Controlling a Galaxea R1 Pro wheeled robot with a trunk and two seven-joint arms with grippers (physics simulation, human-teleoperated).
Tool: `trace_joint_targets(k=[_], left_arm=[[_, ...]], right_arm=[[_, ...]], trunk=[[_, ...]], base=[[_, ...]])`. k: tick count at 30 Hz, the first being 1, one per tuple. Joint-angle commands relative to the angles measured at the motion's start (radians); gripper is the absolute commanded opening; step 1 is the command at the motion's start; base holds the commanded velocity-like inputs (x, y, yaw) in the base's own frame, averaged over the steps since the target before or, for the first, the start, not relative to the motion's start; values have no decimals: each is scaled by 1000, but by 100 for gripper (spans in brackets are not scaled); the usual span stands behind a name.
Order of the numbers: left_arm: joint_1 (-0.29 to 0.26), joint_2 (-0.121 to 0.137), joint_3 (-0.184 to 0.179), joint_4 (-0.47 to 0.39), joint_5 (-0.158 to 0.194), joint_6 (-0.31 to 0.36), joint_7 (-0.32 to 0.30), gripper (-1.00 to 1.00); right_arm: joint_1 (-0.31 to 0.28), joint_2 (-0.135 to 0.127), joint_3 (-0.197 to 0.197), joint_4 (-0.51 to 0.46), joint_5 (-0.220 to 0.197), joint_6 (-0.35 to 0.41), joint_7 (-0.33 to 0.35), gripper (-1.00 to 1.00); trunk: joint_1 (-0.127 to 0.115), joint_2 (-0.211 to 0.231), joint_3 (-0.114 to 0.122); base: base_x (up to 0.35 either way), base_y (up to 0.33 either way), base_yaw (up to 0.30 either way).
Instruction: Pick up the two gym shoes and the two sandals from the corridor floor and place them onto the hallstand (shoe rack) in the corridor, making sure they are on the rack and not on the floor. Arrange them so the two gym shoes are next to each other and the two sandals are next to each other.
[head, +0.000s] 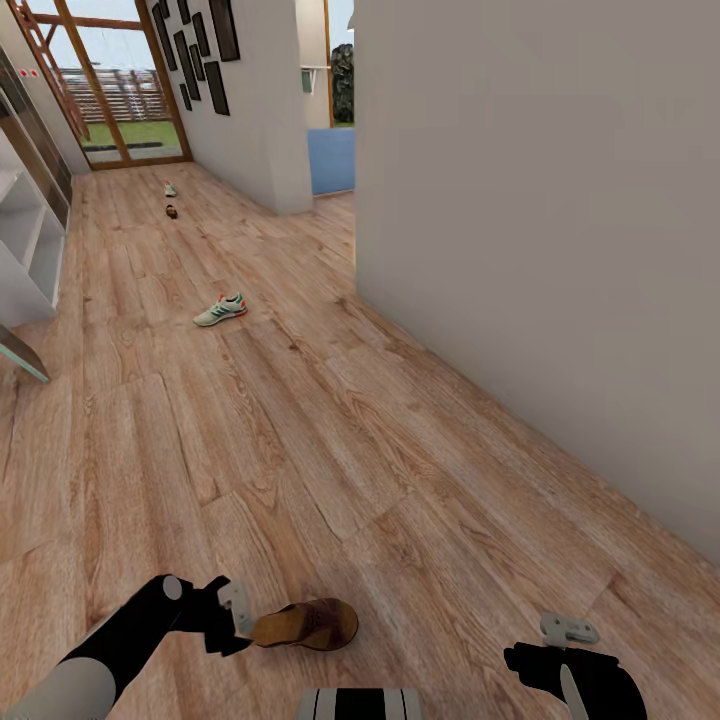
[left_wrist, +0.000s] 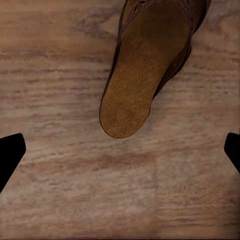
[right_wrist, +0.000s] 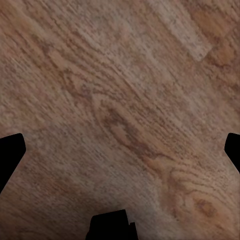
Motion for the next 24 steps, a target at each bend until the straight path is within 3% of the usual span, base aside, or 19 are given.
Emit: trace_joint_targets(k=[1,8,24], left_arm=[[-1,1,-4,-2,-11,2,-4,100],[-2,1,-4,-3,-47,2,-40,100],[-2,-1,-4,-7,-51,2,-47,100]], right_arm=[[0,0,0,-1,0,5,-1,100],[0,0,0,-1,1,5,-1,100],[0,0,0,-1,1,4,-1,100]], trunk=[[0,0,-1],[0,0,-1],[0,0,-1]], base=[[0,0,0],[0,0,0],[0,0,0]])
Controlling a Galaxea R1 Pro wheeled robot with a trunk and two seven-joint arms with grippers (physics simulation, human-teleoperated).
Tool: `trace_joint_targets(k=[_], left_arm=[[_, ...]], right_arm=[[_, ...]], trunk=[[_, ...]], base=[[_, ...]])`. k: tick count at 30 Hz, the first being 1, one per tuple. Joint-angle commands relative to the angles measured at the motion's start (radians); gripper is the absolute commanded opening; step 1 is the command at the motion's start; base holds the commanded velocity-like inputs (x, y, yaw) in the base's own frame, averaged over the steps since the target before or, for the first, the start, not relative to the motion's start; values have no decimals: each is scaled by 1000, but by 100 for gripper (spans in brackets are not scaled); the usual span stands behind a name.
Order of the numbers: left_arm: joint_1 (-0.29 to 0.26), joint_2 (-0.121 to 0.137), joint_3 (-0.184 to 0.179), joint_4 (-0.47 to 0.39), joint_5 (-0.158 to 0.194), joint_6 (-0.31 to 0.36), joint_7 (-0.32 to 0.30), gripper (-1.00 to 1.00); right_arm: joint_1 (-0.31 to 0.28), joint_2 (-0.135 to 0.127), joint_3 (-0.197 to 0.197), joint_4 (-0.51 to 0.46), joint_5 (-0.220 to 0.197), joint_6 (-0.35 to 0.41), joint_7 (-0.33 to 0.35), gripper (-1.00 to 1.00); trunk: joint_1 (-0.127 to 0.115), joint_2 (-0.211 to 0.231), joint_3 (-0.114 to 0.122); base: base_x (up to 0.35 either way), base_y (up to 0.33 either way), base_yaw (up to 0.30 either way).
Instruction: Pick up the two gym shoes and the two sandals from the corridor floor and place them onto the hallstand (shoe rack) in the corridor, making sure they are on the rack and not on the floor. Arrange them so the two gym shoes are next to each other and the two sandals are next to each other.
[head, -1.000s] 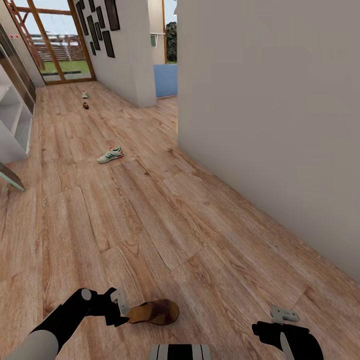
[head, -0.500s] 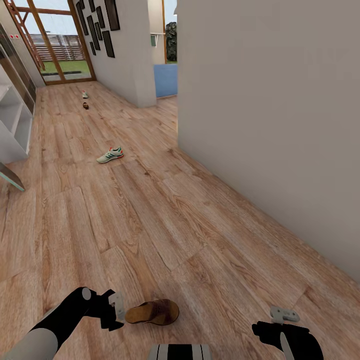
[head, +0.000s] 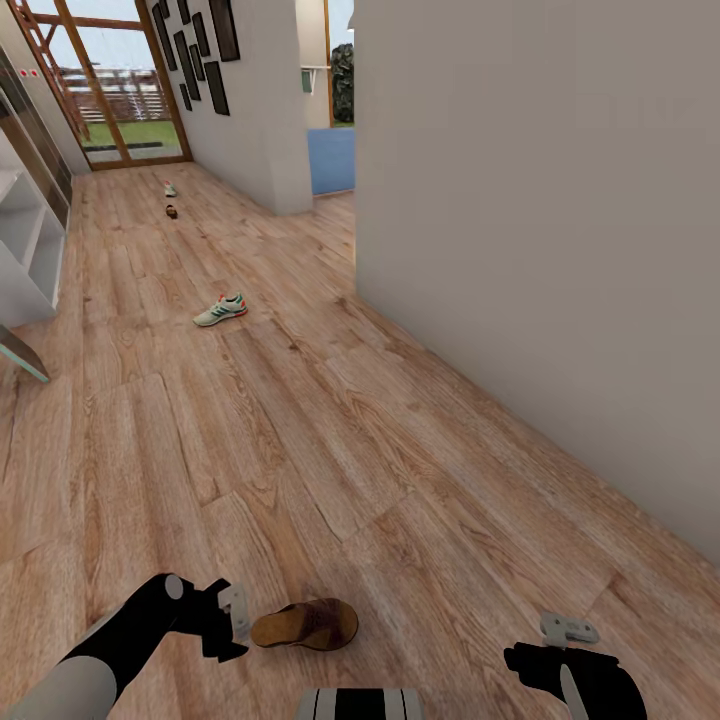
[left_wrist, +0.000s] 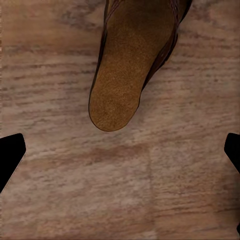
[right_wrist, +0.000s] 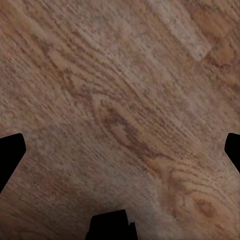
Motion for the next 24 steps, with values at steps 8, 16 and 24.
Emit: trace_joint_targets(k=[8,16,24], left_arm=[[0,6,0,-30,-13,14,3,100],[14,6,-15,-25,3,-19,16,100],[17,6,-17,-23,6,-24,19,100]], right_arm=[[-12,0,14,-11,-3,-7,6,100],[-25,0,28,-56,-3,-49,6,100],[-25,0,28,-101,-3,-93,6,100]], trunk=[[0,0,-1],[0,0,-1],[0,0,-1]], base=[[0,0,0],[0,0,0],[0,117,0]])
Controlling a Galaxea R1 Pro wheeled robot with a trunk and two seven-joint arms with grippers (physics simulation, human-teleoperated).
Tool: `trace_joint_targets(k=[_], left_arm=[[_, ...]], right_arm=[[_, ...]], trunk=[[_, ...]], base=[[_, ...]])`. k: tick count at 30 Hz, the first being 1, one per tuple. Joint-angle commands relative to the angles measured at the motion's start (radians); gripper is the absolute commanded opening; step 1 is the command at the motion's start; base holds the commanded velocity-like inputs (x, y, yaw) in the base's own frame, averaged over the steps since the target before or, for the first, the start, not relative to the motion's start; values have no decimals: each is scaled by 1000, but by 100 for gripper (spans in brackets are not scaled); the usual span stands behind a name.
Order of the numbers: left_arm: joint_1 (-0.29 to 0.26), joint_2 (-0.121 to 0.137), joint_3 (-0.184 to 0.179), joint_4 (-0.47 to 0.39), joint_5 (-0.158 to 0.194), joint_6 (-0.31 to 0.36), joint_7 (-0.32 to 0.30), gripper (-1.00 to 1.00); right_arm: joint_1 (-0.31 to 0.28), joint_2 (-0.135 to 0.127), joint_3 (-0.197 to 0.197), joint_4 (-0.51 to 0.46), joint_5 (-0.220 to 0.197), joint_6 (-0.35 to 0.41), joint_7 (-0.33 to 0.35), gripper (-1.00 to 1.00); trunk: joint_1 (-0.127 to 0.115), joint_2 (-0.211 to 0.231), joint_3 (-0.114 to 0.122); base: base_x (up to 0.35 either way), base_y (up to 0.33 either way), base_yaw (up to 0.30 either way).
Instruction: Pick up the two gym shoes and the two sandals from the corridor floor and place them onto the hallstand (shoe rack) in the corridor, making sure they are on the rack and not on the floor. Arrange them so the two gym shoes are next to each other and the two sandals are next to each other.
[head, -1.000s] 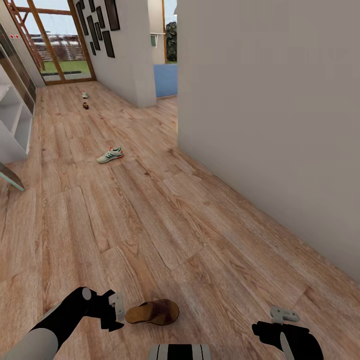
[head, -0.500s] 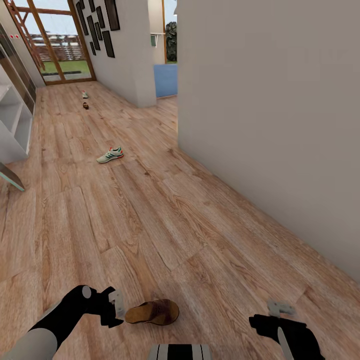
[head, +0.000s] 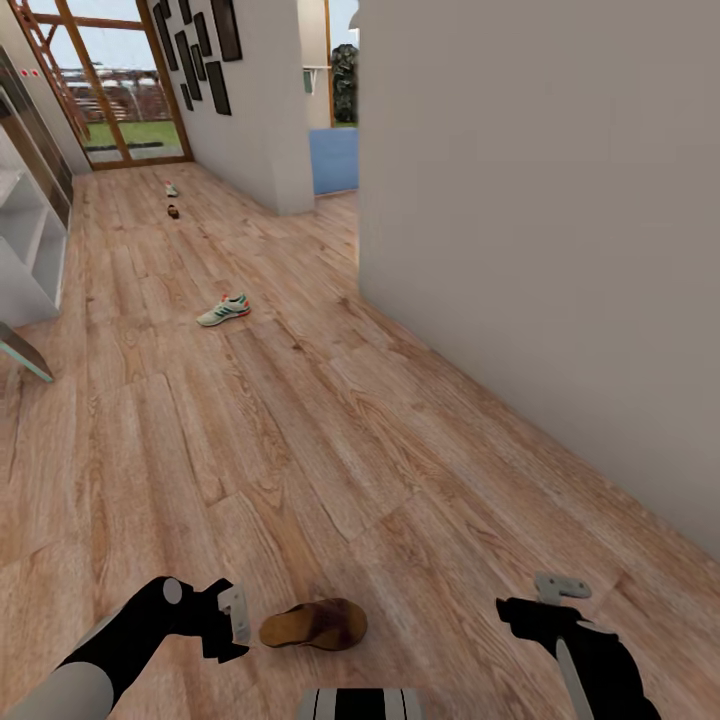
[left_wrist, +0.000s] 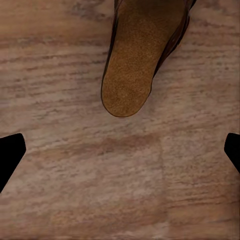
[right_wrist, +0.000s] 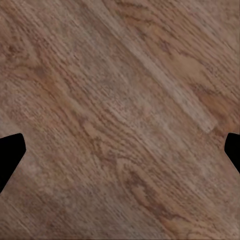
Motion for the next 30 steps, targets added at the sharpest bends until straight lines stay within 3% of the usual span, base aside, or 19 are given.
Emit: trace_joint_targets(k=[1,14,23,30], left_arm=[[0,1,-4,-1,-3,0,-2,100],[-1,1,-3,-3,-3,-1,0,100],[-1,-1,-4,-3,-3,0,67,100],[-1,-1,-5,-3,-3,1,72,100]], right_arm=[[0,0,0,-7,0,3,-1,100],[0,0,0,-71,0,1,-2,100],[0,0,0,-72,0,1,-2,100],[0,0,0,-72,0,1,-3,100]], trunk=[[0,0,-1],[0,0,-1],[0,0,-1],[0,0,-1]], base=[[0,124,0],[0,17,0],[84,45,0],[63,3,0]])
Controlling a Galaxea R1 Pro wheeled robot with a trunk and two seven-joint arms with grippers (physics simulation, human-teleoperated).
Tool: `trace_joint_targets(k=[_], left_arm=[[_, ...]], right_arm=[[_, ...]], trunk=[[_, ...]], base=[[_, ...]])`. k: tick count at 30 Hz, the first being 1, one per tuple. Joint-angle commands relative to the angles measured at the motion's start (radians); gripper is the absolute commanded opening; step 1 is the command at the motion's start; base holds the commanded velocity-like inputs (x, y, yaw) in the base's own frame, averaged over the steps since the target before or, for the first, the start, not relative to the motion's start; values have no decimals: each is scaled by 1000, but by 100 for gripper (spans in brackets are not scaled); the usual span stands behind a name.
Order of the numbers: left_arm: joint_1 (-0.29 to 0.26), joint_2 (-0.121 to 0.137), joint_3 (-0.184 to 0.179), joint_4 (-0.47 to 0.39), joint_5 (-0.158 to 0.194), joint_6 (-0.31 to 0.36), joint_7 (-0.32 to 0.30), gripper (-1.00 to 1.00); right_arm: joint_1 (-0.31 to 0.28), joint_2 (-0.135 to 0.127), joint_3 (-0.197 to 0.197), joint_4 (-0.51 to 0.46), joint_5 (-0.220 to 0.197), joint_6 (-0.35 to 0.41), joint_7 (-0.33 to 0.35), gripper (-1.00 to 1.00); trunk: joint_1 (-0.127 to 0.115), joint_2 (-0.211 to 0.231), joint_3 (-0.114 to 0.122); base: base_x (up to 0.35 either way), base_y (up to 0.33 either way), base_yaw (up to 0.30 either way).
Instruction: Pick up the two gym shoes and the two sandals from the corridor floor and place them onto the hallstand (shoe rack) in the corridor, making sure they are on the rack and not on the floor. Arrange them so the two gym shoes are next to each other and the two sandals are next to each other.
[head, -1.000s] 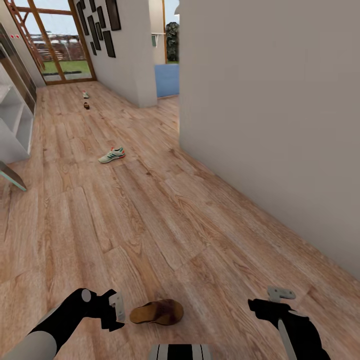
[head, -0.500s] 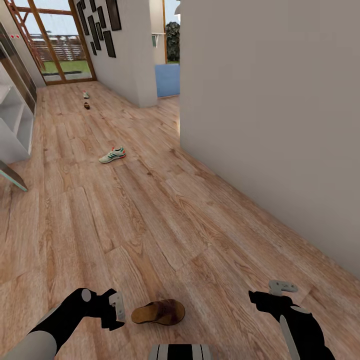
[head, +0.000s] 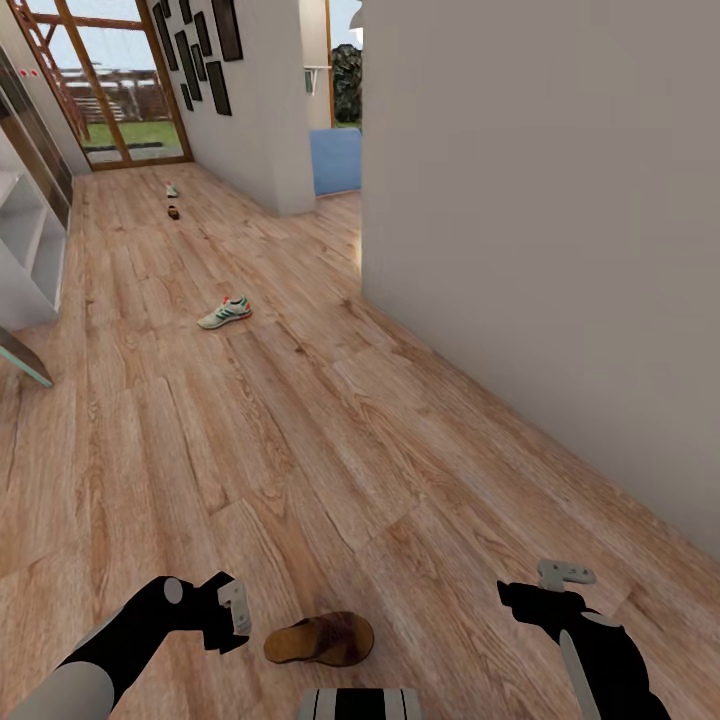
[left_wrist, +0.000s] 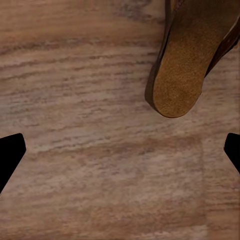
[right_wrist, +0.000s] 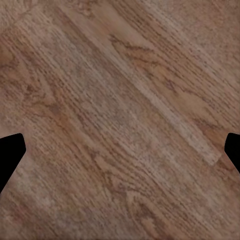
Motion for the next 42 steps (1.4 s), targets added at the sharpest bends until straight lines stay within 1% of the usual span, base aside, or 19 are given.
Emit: trace_joint_targets(k=[1,20,27,42], left_arm=[[-1,1,-3,-2,-4,0,-2,100],[-1,-1,-3,-2,-4,0,-1,100],[-1,-1,-3,-2,-4,0,0,100],[0,-1,-3,-2,-4,0,0,100]], right_arm=[[0,0,0,-1,0,5,-1,100],[0,0,0,-3,0,5,-4,100],[-1,0,0,-4,0,5,-4,100],[-1,0,0,-5,0,5,-4,100]], trunk=[[0,0,-1],[0,0,-1],[0,0,-1],[0,0,-1]], base=[[33,0,0],[5,0,0],[122,0,0],[9,0,0]])
